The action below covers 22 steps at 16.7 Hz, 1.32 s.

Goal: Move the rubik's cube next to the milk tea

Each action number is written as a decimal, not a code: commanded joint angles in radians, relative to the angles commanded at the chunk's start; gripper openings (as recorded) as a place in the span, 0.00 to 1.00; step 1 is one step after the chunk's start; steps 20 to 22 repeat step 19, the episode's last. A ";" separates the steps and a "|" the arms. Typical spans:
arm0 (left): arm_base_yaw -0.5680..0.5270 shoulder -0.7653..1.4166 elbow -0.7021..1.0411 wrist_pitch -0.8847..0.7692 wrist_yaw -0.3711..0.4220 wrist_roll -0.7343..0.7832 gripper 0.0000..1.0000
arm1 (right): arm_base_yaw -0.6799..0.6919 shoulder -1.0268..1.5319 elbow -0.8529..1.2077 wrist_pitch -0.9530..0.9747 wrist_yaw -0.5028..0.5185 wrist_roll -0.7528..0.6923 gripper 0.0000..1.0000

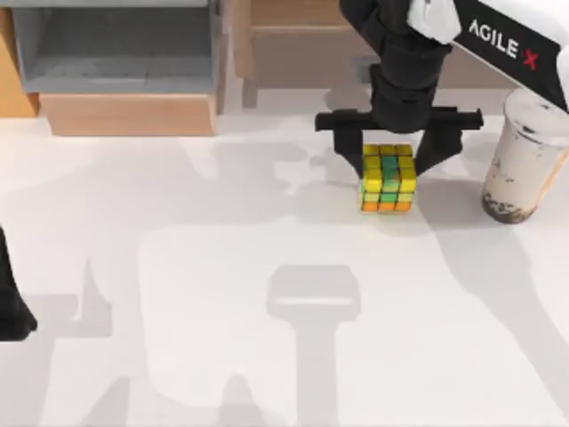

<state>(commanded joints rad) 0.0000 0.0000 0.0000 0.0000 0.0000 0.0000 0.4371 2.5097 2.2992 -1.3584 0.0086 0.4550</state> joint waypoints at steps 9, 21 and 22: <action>0.000 0.000 0.000 0.000 0.000 0.000 1.00 | 0.000 0.000 0.000 0.000 0.000 0.000 0.68; 0.000 0.000 0.000 0.000 0.000 0.000 1.00 | 0.000 0.000 0.000 0.000 0.000 0.000 1.00; 0.000 0.000 0.000 0.000 0.000 0.000 1.00 | 0.000 0.000 0.000 0.000 0.000 0.000 1.00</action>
